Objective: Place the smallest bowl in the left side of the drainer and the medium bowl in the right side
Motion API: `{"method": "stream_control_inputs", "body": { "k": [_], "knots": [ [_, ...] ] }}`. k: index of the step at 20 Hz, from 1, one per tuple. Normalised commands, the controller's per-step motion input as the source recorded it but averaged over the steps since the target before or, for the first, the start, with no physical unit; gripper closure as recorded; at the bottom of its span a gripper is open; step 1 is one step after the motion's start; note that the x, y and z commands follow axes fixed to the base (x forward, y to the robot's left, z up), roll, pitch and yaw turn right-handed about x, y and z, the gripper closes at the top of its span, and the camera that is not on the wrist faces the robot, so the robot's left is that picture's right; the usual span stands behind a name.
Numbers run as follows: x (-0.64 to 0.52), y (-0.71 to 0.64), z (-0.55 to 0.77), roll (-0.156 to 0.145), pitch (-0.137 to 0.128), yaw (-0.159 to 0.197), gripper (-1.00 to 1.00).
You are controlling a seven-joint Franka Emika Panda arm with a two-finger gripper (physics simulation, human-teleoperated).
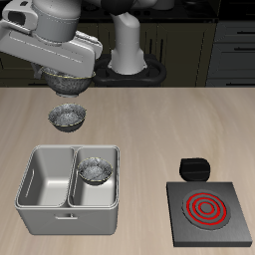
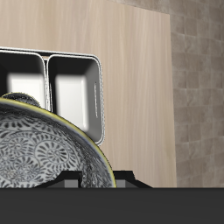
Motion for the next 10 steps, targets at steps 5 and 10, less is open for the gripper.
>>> {"method": "stream_control_inputs", "body": {
  "k": [5,10],
  "knots": [
    [0.25,-0.32,-0.01,-0.146,0.011,-0.087,1.0],
    [0.18,-0.09,-0.35,-0.031,0.037,-0.038,1.0]
  ]
}}
